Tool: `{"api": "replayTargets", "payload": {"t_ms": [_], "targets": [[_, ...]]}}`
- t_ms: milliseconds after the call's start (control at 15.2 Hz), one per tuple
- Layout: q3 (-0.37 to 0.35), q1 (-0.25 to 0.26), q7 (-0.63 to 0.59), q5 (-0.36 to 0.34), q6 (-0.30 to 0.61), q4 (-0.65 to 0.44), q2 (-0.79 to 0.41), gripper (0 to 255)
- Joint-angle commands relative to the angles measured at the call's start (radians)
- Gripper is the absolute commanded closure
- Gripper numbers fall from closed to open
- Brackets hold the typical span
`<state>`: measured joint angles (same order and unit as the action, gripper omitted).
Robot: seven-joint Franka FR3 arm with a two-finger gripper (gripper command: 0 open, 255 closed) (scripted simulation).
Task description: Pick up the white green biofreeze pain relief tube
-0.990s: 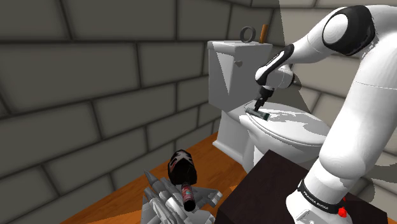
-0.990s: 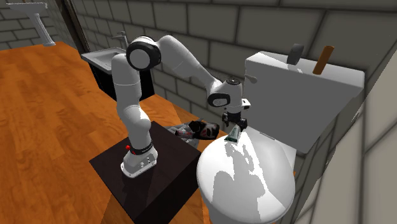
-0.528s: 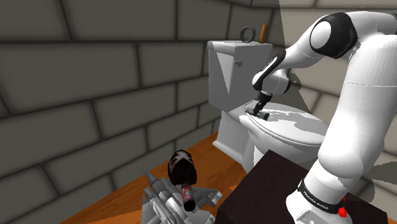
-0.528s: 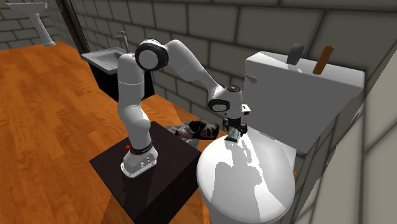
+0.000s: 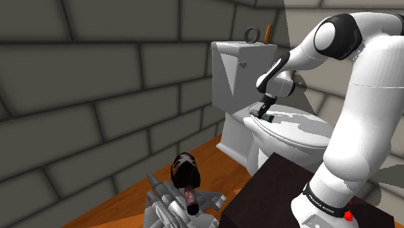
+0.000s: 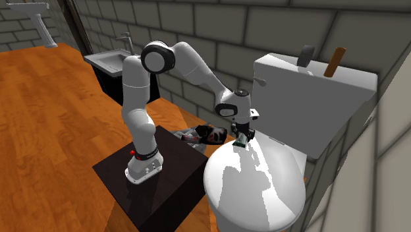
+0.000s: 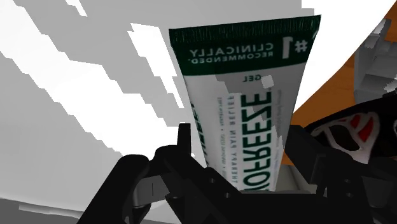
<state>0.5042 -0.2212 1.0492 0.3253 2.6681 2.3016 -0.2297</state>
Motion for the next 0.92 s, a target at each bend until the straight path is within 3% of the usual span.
{"api": "replayTargets", "payload": {"t_ms": [0,198,858], "targets": [[0.0,0.0,0.0,0.0,0.0,0.0,0.0,255],[0.001,0.0,0.0,-0.001,-0.001,-0.001,0.001,255],[0.054,0.037,-0.105,-0.142,-0.114,-0.019,0.117,255]]}}
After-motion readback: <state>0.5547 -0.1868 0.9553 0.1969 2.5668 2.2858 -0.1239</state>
